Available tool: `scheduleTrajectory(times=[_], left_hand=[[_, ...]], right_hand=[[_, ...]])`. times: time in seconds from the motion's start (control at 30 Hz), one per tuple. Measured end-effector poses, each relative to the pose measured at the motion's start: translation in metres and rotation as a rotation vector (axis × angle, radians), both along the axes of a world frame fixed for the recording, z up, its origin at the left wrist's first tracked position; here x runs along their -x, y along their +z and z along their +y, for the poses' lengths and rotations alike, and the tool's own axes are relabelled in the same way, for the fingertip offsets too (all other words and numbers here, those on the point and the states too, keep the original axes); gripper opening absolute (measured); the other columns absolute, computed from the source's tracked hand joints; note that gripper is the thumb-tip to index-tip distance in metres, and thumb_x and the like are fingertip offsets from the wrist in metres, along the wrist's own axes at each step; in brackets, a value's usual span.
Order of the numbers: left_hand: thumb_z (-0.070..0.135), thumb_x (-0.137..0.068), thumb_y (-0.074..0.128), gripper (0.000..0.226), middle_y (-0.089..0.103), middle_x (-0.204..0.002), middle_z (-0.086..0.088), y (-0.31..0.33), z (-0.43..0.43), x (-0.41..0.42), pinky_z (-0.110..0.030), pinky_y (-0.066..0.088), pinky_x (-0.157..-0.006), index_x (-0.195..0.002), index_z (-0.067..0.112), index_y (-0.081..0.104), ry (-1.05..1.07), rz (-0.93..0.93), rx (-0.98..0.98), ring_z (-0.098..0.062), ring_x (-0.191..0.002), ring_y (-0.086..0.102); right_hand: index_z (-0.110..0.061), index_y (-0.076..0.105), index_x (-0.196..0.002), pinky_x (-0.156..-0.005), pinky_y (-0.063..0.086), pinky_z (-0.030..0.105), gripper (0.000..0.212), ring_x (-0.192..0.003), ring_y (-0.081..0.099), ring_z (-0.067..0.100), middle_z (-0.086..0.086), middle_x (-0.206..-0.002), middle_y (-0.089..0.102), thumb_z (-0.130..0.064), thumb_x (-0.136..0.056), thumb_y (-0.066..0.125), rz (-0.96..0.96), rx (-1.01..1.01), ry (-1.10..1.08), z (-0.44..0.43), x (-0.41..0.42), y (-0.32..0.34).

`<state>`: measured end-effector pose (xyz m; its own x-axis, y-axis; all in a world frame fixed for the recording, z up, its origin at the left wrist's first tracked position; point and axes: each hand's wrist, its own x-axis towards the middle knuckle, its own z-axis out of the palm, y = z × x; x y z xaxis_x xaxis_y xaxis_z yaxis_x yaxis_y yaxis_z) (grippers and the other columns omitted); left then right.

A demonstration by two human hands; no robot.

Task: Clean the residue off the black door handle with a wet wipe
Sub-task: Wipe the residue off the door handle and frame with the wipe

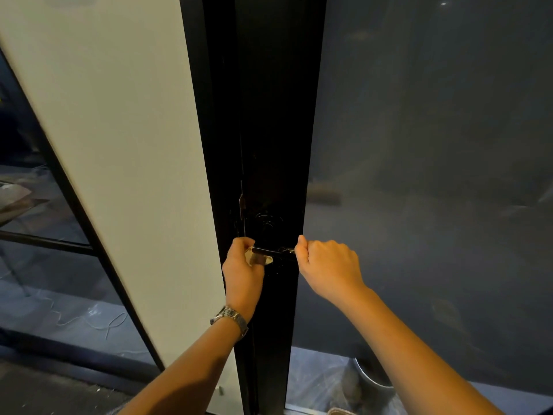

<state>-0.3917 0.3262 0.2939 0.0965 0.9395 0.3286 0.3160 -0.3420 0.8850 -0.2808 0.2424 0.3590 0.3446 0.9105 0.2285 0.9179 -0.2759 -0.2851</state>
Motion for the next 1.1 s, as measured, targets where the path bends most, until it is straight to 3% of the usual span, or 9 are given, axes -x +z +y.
scheduleTrajectory(times=[0.13, 0.23, 0.33, 0.57, 0.73, 0.8, 0.9, 0.97, 1.1], left_hand=[[0.012, -0.085, 0.06, 0.029, 0.046, -0.119, 0.002, -0.02, -0.01, -0.008, 0.009, 0.032, -0.074, -0.115, 0.009, 0.058, -0.149, 0.28, -0.181, -0.008, -0.102, 0.05], [0.026, -0.088, 0.056, 0.023, 0.057, -0.125, 0.003, -0.028, -0.005, -0.001, -0.019, 0.031, -0.105, -0.104, 0.015, 0.067, -0.382, 0.703, -0.49, -0.014, -0.12, 0.049], [0.033, -0.075, 0.069, 0.022, 0.07, -0.107, 0.006, -0.031, 0.009, 0.001, -0.035, 0.042, -0.1, -0.095, 0.025, 0.072, -0.35, 0.956, -0.738, -0.015, -0.108, 0.062], [0.014, -0.089, 0.054, 0.039, 0.036, -0.136, -0.008, -0.016, -0.006, -0.009, -0.016, 0.035, -0.094, -0.127, 0.009, 0.048, -0.09, 0.392, -0.135, -0.022, -0.122, 0.043], [0.017, -0.093, 0.044, 0.039, 0.033, -0.143, -0.009, -0.013, -0.002, -0.002, -0.026, 0.037, -0.104, -0.132, 0.009, 0.044, -0.224, 0.677, -0.329, -0.024, -0.13, 0.033], [0.016, -0.092, 0.048, 0.036, 0.038, -0.138, -0.008, -0.012, 0.004, 0.002, -0.019, 0.041, -0.094, -0.127, 0.009, 0.049, -0.245, 0.63, -0.276, -0.021, -0.115, 0.048], [0.011, -0.089, 0.052, 0.029, 0.05, -0.121, -0.011, -0.015, 0.005, -0.001, -0.017, 0.049, -0.072, -0.117, 0.005, 0.051, -0.141, 0.303, -0.044, -0.018, -0.088, 0.058], [0.019, -0.092, 0.048, 0.024, 0.055, -0.113, -0.014, -0.019, 0.002, -0.005, -0.013, 0.041, -0.057, -0.112, 0.006, 0.049, -0.056, 0.15, 0.101, -0.017, -0.078, 0.056], [0.014, -0.094, 0.042, 0.02, 0.056, -0.11, -0.014, -0.024, -0.002, -0.004, -0.012, 0.038, -0.055, -0.109, 0.006, 0.052, -0.015, 0.144, 0.064, -0.014, -0.076, 0.053]], right_hand=[[-0.016, 0.034, -0.053, -0.044, 0.024, 0.027, 0.055, -0.044, 0.033, 0.016, -0.001, -0.05, 0.038, -0.035, -0.102, 0.018, -0.01, -0.005, 0.007, 0.001, 0.0, -0.001], [-0.017, 0.033, -0.053, -0.045, 0.024, 0.027, 0.054, -0.046, 0.033, 0.016, -0.001, -0.051, 0.038, -0.035, -0.102, 0.018, -0.014, -0.011, 0.004, 0.001, 0.001, -0.001], [-0.018, 0.033, -0.054, -0.052, 0.031, 0.029, 0.054, -0.052, 0.039, 0.02, -0.001, -0.052, 0.038, -0.036, -0.103, 0.017, 0.005, -0.016, 0.002, 0.002, 0.0, 0.0], [-0.016, 0.035, -0.054, -0.055, 0.034, 0.03, 0.055, -0.058, 0.046, 0.023, -0.001, -0.052, 0.039, -0.036, -0.102, 0.018, 0.023, -0.035, 0.003, 0.001, 0.001, -0.001], [-0.015, 0.035, -0.053, -0.05, 0.029, 0.03, 0.056, -0.049, 0.038, 0.02, 0.0, -0.051, 0.039, -0.035, -0.102, 0.019, 0.003, -0.02, 0.004, 0.002, 0.001, 0.0], [-0.015, 0.035, -0.053, -0.046, 0.026, 0.029, 0.056, -0.046, 0.034, 0.017, 0.0, -0.051, 0.039, -0.035, -0.102, 0.019, 0.0, -0.006, 0.002, 0.001, 0.002, 0.001], [-0.014, 0.036, -0.054, -0.044, 0.024, 0.028, 0.055, -0.046, 0.033, 0.016, 0.001, -0.051, 0.039, -0.035, -0.102, 0.018, -0.001, 0.013, -0.012, 0.0, 0.002, 0.002], [-0.014, 0.036, -0.055, -0.044, 0.023, 0.027, 0.055, -0.046, 0.033, 0.016, 0.001, -0.052, 0.039, -0.035, -0.102, 0.018, 0.002, 0.02, -0.015, -0.001, 0.002, 0.002], [-0.013, 0.037, -0.054, -0.043, 0.024, 0.028, 0.056, -0.046, 0.033, 0.016, 0.001, -0.051, 0.039, -0.035, -0.102, 0.018, 0.006, 0.026, -0.009, -0.001, 0.002, 0.003]])
